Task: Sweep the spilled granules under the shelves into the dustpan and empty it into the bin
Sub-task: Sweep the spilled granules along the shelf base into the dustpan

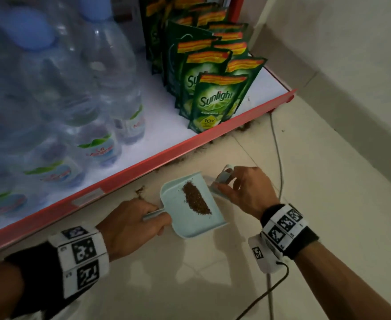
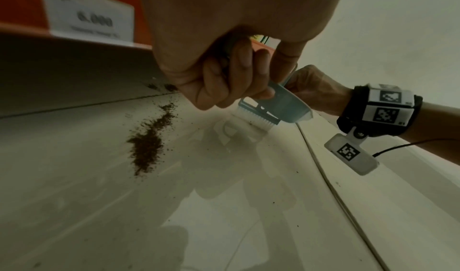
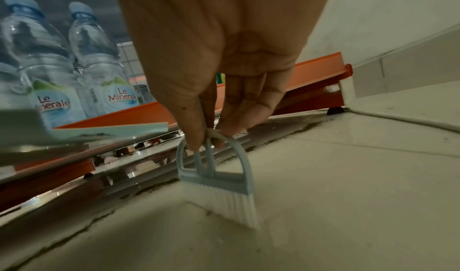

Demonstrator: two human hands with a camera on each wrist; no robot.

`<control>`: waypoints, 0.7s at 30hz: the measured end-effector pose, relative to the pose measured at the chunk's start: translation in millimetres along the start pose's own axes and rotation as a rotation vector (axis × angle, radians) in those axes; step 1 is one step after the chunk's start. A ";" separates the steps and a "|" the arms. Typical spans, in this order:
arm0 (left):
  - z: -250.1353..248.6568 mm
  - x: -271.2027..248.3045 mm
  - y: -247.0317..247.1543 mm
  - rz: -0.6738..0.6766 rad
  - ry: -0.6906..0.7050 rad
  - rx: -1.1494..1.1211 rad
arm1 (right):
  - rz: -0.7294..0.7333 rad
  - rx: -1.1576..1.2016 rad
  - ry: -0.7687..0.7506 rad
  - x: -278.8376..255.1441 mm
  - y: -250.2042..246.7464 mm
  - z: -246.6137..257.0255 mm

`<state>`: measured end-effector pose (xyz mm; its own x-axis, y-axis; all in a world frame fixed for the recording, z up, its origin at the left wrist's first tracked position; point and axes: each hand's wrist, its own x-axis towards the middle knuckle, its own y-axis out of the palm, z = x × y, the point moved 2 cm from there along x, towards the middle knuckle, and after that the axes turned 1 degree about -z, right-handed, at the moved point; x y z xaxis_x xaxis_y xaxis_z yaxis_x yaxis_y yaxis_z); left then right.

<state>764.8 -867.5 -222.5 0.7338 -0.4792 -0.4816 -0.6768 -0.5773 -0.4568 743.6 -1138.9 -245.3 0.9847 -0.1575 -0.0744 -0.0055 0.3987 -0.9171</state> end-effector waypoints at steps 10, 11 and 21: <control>-7.6 66.5 42.9 -0.062 -0.064 -0.153 | -0.315 -0.130 0.141 78.4 -51.7 -93.6; -9.6 74.4 46.0 -0.090 -0.055 -0.164 | -0.316 -0.208 0.173 93.0 -52.1 -103.5; -11.5 110.4 59.2 -0.208 -0.091 -0.210 | -0.241 -0.524 0.230 177.1 -29.4 -150.2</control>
<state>806.3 -962.2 -294.1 0.8406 -0.2808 -0.4632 -0.4786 -0.7855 -0.3923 892.0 -1314.2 -290.4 0.9064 -0.4022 0.1294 0.0697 -0.1598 -0.9847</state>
